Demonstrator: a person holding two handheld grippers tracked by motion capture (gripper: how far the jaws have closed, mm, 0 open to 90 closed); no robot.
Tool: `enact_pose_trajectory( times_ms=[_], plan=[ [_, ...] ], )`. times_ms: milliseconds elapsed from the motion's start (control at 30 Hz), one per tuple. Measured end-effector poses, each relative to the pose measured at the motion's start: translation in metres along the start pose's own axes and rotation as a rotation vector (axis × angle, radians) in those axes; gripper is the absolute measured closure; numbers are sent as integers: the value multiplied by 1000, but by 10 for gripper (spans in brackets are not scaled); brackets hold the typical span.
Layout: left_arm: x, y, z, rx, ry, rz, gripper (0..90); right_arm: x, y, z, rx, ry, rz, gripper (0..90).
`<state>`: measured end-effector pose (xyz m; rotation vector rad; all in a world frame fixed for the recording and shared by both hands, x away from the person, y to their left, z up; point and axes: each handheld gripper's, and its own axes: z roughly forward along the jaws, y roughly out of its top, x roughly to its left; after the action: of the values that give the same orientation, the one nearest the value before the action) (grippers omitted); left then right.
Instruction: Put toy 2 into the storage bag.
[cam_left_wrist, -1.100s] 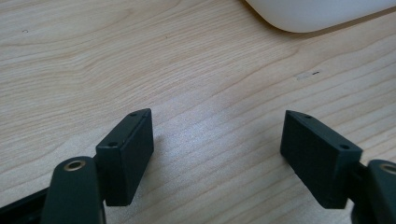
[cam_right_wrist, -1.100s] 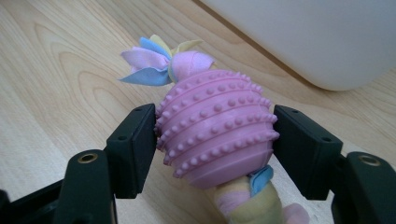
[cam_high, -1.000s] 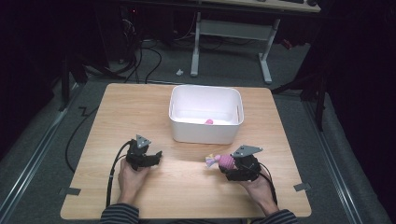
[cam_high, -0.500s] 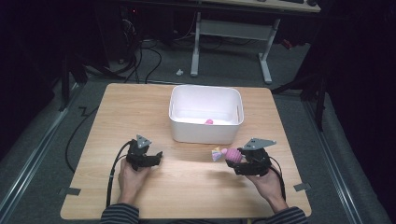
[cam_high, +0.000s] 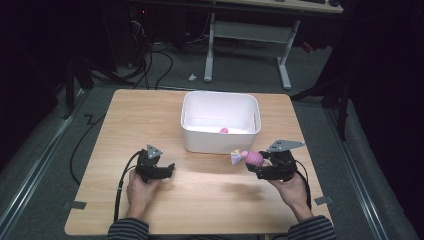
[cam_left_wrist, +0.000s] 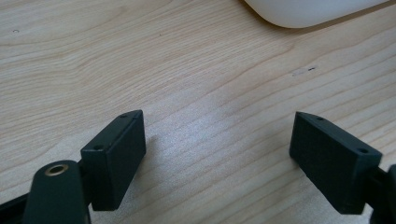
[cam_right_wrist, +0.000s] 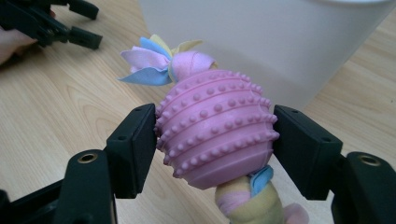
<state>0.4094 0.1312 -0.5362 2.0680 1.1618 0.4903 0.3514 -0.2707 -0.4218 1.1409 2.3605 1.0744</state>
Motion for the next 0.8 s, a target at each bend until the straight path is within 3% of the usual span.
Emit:
enact_pose_trajectory(
  times_ms=[233, 533, 800],
  plan=[
    [-1, 0, 0, 3, -6, 7, 168, -6, 21, -12, -36, 8, -11, 332],
    [0, 0, 1, 2, -4, 3, 171, -17, 41, -20, -83, 38, 8, 333],
    [0, 0, 0, 2, -5, 1, 178, -23, 68, -19, -101, 43, -6, 334]
  ],
)
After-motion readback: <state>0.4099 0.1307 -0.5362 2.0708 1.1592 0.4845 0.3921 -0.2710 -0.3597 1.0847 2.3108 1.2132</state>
